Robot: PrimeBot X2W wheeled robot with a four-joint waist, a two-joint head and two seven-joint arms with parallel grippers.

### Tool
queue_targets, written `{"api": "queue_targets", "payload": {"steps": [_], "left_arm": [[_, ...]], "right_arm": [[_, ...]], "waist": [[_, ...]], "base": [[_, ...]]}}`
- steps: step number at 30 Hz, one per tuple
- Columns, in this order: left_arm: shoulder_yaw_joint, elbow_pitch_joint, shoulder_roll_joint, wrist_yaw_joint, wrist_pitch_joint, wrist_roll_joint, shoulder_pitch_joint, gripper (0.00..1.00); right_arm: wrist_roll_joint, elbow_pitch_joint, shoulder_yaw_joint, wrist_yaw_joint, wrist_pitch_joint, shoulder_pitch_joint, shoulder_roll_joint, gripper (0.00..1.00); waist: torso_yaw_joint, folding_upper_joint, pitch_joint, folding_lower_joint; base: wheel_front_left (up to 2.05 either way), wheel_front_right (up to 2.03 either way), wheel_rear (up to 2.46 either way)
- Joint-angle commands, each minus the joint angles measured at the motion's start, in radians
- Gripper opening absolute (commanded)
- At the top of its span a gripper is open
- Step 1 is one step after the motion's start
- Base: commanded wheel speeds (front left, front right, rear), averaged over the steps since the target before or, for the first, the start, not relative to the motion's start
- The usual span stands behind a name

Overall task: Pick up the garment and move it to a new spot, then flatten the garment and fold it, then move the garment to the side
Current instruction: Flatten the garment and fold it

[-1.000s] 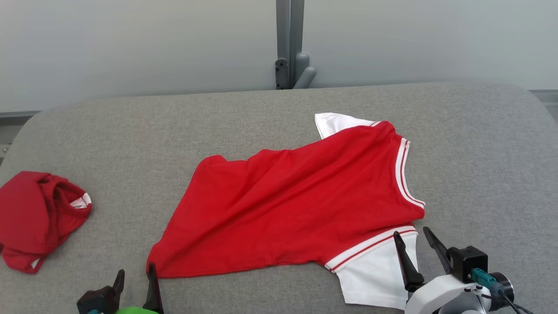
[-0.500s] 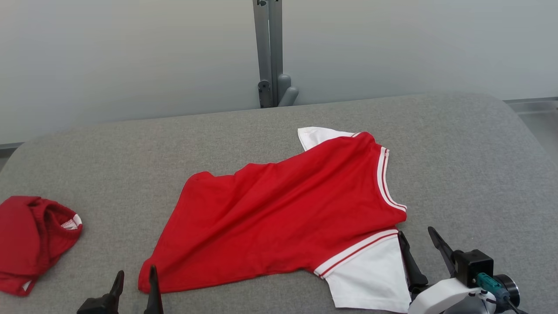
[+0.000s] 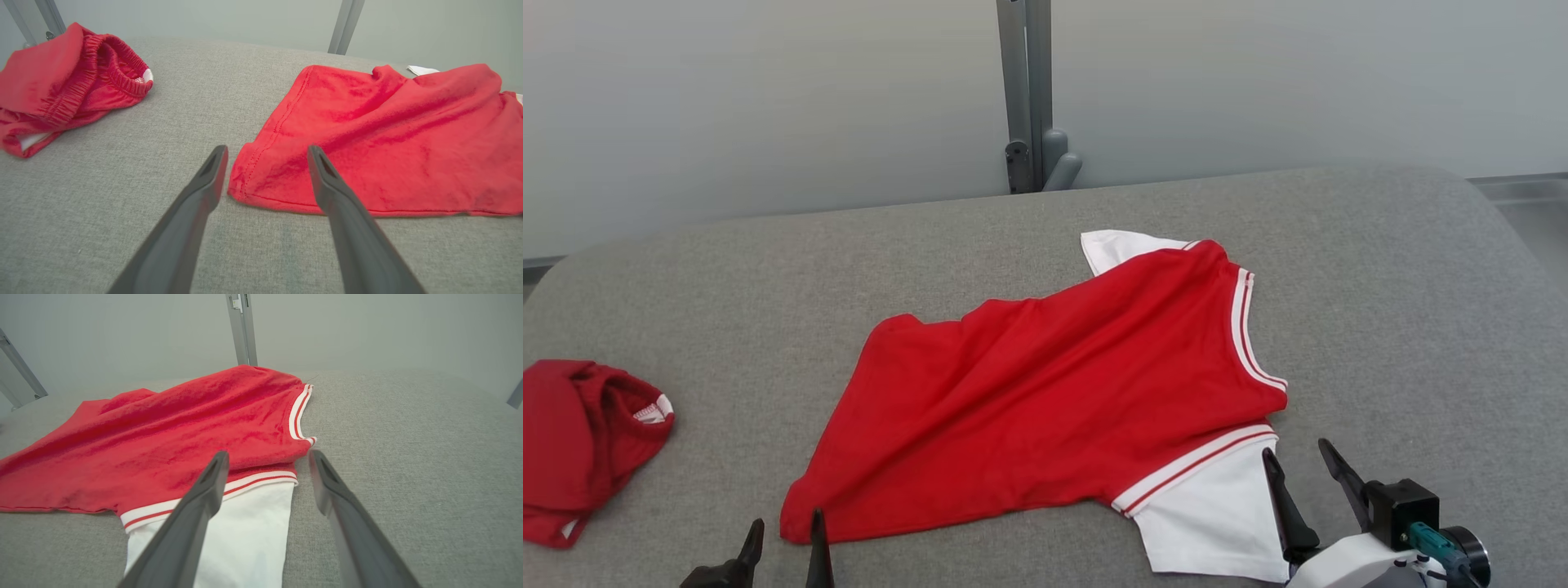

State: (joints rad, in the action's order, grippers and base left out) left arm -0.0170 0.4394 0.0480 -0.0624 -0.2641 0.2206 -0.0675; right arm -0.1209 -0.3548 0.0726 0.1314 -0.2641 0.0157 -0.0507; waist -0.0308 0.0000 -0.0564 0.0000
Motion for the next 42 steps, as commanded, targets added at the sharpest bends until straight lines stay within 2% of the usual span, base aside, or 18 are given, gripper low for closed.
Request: {"api": "queue_targets", "payload": {"steps": [1,10,22,23,24,26,33,42], "left_arm": [[-0.001,0.008,0.005,-0.003,-0.001,0.004,0.023,1.00],[-0.016,0.100,0.004,-0.001,0.000,0.032,0.080,1.00],[-0.079,0.232,0.005,-0.037,0.000,-0.008,0.177,0.99],[-0.085,0.236,0.004,-0.041,0.000,-0.007,0.178,0.86],[-0.091,0.239,0.004,-0.043,0.000,0.001,0.179,0.47],[-0.095,0.236,0.005,-0.049,0.000,0.011,0.175,0.00],[-0.062,0.238,0.004,-0.060,0.000,0.063,0.141,0.00],[-0.060,0.211,0.005,-0.062,0.000,0.061,0.132,0.00]], "right_arm": [[0.002,-0.004,0.004,-0.001,-0.001,-0.007,-0.001,1.00],[-0.001,-0.055,0.027,-0.001,-0.001,-0.022,-0.031,1.00],[-0.014,-0.081,0.054,-0.001,-0.001,-0.051,-0.052,1.00],[-0.015,-0.082,0.055,-0.001,-0.001,-0.053,-0.053,1.00],[-0.016,-0.083,0.056,-0.001,-0.001,-0.055,-0.054,1.00],[-0.018,-0.088,0.057,-0.001,-0.001,-0.053,-0.055,1.00],[-0.023,-0.111,0.065,-0.001,-0.001,-0.029,-0.060,1.00],[-0.058,-0.178,0.121,-0.001,-0.001,-0.026,-0.057,1.00]], "waist": [[0.002,0.0000,0.021,0.0000],[-0.001,0.0000,0.080,0.0000],[-0.011,0.0000,0.156,0.0000],[-0.013,0.0000,0.156,0.0000],[-0.014,0.0000,0.156,0.0000],[-0.015,0.0000,0.154,0.0000],[-0.009,0.0000,0.138,0.0000],[-0.003,0.0000,0.130,0.0000]], "base": [[0.00,0.00,0.00],[0.00,0.00,0.00],[0.00,0.00,0.00],[0.00,0.00,0.00],[0.00,0.00,0.00],[0.00,0.00,0.00],[0.00,0.00,0.00],[0.00,0.00,0.00]]}}
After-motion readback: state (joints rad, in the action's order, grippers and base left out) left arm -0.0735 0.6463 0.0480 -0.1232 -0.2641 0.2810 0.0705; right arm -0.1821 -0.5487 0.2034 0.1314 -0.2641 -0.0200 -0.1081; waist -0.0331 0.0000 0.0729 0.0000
